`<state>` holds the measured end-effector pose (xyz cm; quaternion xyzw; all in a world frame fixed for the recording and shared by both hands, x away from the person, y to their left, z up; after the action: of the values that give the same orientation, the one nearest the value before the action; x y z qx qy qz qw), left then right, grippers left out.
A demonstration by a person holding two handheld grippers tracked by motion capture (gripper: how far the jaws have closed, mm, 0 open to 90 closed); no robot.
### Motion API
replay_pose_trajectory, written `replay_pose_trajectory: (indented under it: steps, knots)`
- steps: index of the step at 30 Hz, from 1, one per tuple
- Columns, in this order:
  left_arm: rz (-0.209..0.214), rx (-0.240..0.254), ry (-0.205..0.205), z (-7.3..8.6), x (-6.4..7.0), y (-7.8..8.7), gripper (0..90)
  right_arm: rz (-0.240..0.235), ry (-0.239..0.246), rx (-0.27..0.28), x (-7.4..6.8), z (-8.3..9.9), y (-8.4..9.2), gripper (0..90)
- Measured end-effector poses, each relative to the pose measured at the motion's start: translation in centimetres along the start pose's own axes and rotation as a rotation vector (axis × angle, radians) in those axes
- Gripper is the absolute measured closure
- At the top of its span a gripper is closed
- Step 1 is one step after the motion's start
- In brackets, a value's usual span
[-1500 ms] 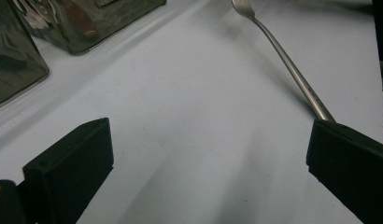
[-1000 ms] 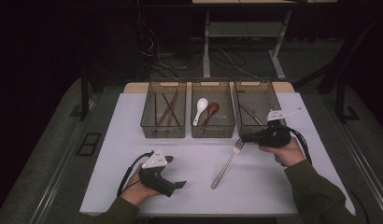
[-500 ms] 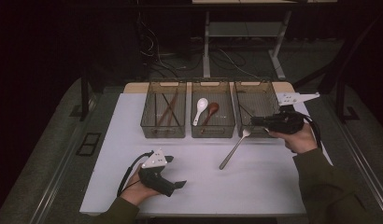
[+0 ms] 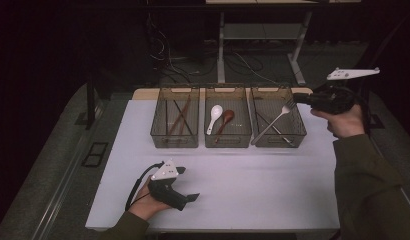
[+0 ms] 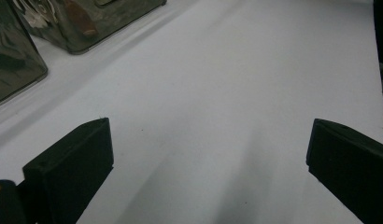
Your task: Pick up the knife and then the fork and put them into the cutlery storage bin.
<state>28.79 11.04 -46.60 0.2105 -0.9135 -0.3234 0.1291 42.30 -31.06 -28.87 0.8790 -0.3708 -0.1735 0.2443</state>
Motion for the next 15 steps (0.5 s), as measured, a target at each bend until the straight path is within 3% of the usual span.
replay_pose_trajectory:
  steps: [7,15]
  knots:
    - [0.001,0.000,0.001,0.0,0.0,0.0,0.1,0.107,-0.022,0.001,2.7,-1.6,1.3,89.2]
    - [0.002,0.001,0.004,0.0,0.0,0.0,0.0,0.193,-0.056,-0.025,5.2,-1.9,1.0,89.2]
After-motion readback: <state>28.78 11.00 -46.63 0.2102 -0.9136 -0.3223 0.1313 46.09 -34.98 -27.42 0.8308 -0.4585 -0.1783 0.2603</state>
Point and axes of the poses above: each handheld gripper's, and its own axes: y roughly backward along the jaws, z roughly out of its underside, x roughly to its right, the point moved 4 cm from there along -y, roughly forward along the jaws, and after that the axes turned 7 degrees about -x, right-handed, at the moved point
